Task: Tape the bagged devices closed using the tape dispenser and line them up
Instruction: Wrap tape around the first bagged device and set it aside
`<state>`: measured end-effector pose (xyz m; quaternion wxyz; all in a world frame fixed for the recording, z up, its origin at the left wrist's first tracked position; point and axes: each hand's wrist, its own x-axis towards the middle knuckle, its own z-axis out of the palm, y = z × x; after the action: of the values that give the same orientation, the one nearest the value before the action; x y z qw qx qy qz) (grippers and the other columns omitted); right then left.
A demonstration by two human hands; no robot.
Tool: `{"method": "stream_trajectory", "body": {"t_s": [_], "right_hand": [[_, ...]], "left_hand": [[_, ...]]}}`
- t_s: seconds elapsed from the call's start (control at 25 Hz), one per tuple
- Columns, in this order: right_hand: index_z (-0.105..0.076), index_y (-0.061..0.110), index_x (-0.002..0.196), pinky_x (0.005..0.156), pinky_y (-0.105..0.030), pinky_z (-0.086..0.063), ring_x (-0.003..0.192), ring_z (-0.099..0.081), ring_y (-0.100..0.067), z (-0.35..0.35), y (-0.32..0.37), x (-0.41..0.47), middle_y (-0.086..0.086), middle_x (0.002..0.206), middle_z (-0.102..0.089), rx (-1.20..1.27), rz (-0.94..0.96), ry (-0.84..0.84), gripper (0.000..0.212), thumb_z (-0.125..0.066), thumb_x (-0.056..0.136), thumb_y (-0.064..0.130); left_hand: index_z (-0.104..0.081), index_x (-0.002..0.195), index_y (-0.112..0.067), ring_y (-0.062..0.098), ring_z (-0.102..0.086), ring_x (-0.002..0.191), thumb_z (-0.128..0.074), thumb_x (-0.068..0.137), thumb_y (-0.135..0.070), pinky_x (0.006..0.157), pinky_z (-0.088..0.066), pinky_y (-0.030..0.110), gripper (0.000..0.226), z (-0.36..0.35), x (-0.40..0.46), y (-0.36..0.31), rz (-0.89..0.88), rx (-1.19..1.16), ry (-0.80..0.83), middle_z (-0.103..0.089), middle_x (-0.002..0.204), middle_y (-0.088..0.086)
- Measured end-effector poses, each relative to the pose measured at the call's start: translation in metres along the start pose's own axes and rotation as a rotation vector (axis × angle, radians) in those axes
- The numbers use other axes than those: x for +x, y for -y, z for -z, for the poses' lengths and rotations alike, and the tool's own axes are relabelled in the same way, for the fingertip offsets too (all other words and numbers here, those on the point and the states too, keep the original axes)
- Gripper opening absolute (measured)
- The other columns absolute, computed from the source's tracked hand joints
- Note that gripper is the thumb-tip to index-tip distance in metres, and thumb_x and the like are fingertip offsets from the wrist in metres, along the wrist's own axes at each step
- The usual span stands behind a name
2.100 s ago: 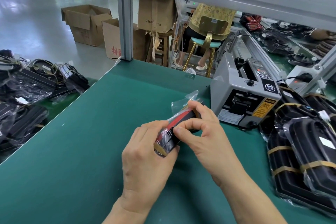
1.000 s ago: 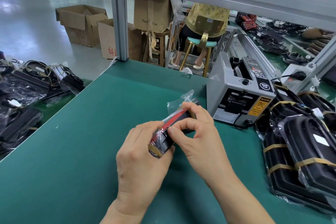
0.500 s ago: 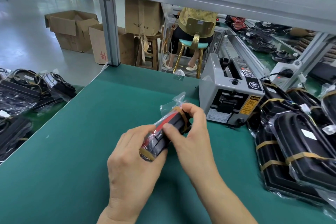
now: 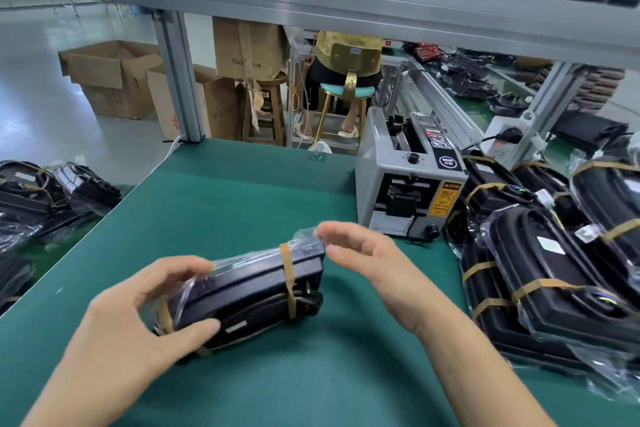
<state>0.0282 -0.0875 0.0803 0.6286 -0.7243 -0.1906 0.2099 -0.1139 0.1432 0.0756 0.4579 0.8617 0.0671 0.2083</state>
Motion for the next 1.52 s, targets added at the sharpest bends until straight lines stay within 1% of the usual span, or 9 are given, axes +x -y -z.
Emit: {"method": "stream_trajectory", "body": {"t_s": [0.2,0.32,0.4,0.52,0.72,0.8,1.0,1.4,1.52], "right_hand": [[-0.069,0.017,0.084,0.068,-0.004,-0.042,0.071,-0.059,0.005,-0.004,-0.006,0.009,0.013,0.075,-0.068,0.076,0.035,-0.102,0.011,-0.063,0.090,0.010],[-0.066,0.016,0.079,0.068,-0.008,-0.043,0.068,-0.055,-0.001,-0.011,-0.005,0.019,0.005,0.074,-0.064,0.000,0.025,-0.116,0.016,-0.061,0.091,0.007],[-0.067,0.014,0.081,0.072,-0.016,-0.044,0.074,-0.056,-0.009,-0.017,-0.007,0.026,-0.002,0.079,-0.065,-0.009,-0.041,-0.058,0.015,-0.059,0.088,0.004],[-0.067,0.020,0.082,0.065,-0.010,-0.045,0.070,-0.060,-0.004,-0.013,-0.012,0.031,0.007,0.078,-0.067,0.030,-0.134,-0.031,0.013,-0.062,0.088,0.010],[-0.070,0.009,0.083,0.054,-0.019,-0.035,0.060,-0.044,-0.010,0.047,-0.025,0.027,0.006,0.065,-0.056,0.085,-0.120,-0.897,0.013,-0.061,0.089,0.017],[-0.070,0.015,0.078,0.055,-0.017,-0.039,0.060,-0.045,-0.008,0.064,-0.018,0.031,0.008,0.063,-0.057,0.117,-0.080,-1.004,0.015,-0.061,0.089,0.013],[-0.069,0.017,0.080,0.071,-0.029,-0.043,0.071,-0.052,-0.016,0.071,-0.009,0.057,0.001,0.076,-0.063,0.161,-0.139,-1.022,0.008,-0.067,0.088,0.019],[-0.053,0.018,0.069,0.041,-0.021,-0.027,0.049,-0.031,-0.012,0.068,-0.002,0.071,0.003,0.064,-0.041,0.451,-0.286,-1.057,0.023,-0.069,0.083,0.011],[-0.049,0.019,0.070,0.041,-0.016,-0.026,0.039,-0.032,-0.005,0.064,0.001,0.044,0.006,0.054,-0.040,0.705,-0.264,-0.844,0.026,-0.067,0.088,0.014]], "left_hand": [[-0.055,0.124,-0.034,0.007,-0.043,0.123,-0.060,0.060,-0.048,0.100,-0.028,0.018,0.065,-0.034,0.012,-0.046,-0.333,0.419,0.142,-0.049,0.135,-0.016],[-0.024,0.133,-0.056,-0.006,-0.041,0.119,-0.057,0.063,-0.049,0.087,-0.033,0.011,0.078,-0.051,0.023,-0.059,-0.339,0.408,0.265,-0.026,0.140,-0.040],[-0.021,0.133,-0.061,-0.010,-0.036,0.120,-0.053,0.061,-0.056,0.082,-0.032,0.008,0.079,-0.054,0.032,-0.057,-0.352,0.429,0.307,-0.016,0.137,-0.050],[-0.038,0.115,-0.070,-0.009,-0.046,0.108,-0.046,0.051,-0.066,0.083,-0.034,0.008,0.065,-0.056,0.043,-0.055,-0.285,0.370,0.353,-0.043,0.113,-0.049],[-0.055,0.105,-0.053,0.004,-0.057,0.094,-0.079,0.052,-0.054,0.083,-0.044,0.026,0.058,-0.059,0.043,-0.049,-0.126,0.355,0.230,-0.063,0.094,-0.021],[-0.052,0.099,-0.052,0.004,-0.058,0.096,-0.081,0.053,-0.051,0.083,-0.045,0.026,0.054,-0.061,0.038,-0.050,-0.100,0.359,0.225,-0.063,0.096,-0.022],[-0.046,0.109,-0.054,0.001,-0.053,0.083,-0.069,0.059,-0.062,0.066,-0.037,0.016,0.055,-0.063,0.031,-0.054,-0.084,0.476,0.232,-0.055,0.085,-0.018],[-0.034,0.088,-0.064,-0.004,-0.050,0.078,-0.068,0.061,-0.060,0.061,-0.031,0.008,0.044,-0.059,0.029,-0.061,-0.056,0.446,0.270,-0.053,0.083,-0.018],[-0.033,0.085,-0.066,-0.005,-0.050,0.077,-0.069,0.061,-0.059,0.061,-0.031,0.008,0.044,-0.059,0.029,-0.063,-0.050,0.443,0.263,-0.053,0.082,-0.018]]}}
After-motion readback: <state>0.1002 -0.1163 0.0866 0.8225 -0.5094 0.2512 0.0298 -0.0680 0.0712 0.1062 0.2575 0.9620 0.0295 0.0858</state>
